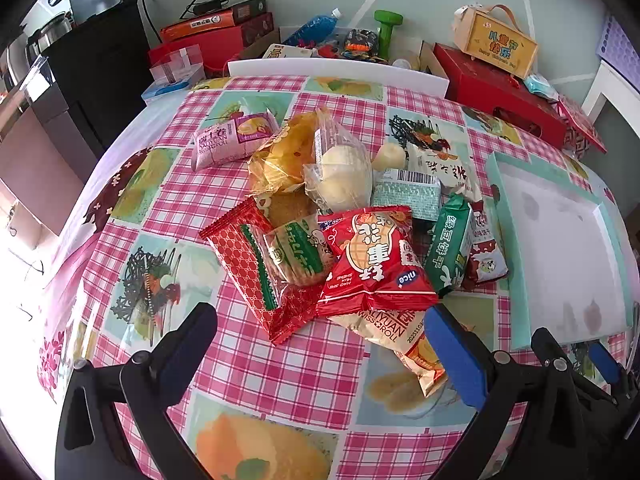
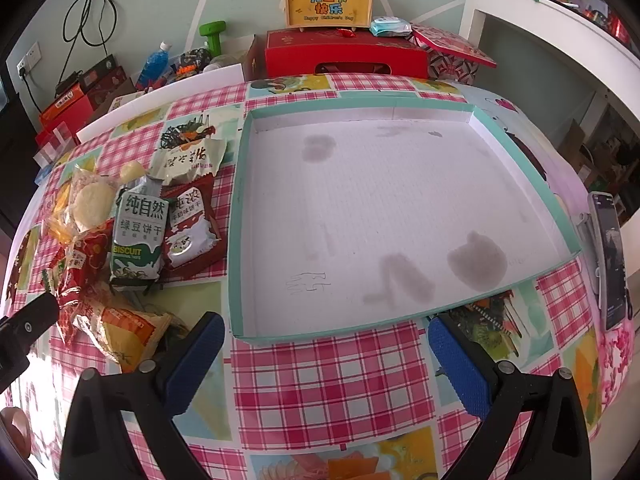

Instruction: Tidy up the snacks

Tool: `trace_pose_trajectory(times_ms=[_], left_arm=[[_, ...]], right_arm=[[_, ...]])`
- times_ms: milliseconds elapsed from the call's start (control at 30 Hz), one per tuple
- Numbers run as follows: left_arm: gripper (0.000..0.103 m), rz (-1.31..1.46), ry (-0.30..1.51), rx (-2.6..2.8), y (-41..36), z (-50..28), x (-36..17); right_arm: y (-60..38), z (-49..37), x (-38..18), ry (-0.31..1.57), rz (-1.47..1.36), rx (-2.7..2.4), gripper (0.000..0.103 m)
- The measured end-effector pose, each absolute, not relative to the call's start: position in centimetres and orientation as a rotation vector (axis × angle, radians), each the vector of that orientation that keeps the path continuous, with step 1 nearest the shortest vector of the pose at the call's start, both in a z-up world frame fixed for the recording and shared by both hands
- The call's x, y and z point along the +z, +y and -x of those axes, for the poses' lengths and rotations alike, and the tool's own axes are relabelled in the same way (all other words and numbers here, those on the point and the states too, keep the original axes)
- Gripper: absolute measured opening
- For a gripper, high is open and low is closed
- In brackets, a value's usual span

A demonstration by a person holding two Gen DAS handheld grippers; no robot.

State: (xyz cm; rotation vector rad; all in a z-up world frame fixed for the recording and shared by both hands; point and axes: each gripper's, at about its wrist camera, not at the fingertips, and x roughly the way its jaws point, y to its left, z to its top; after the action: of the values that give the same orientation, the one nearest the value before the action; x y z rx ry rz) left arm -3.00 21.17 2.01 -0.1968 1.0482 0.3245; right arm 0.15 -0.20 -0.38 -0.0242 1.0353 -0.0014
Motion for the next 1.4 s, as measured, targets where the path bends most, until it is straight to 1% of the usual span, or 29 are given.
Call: trace_pose_trajectory(times_ms=[1400], left_arm=[[0.103, 0.207, 1.046, 0.322, 21.52, 3.05, 2.02]], right_arm=[[-0.45, -0.26, -0.12, 1.041, -0.064, 0.037, 0.103]])
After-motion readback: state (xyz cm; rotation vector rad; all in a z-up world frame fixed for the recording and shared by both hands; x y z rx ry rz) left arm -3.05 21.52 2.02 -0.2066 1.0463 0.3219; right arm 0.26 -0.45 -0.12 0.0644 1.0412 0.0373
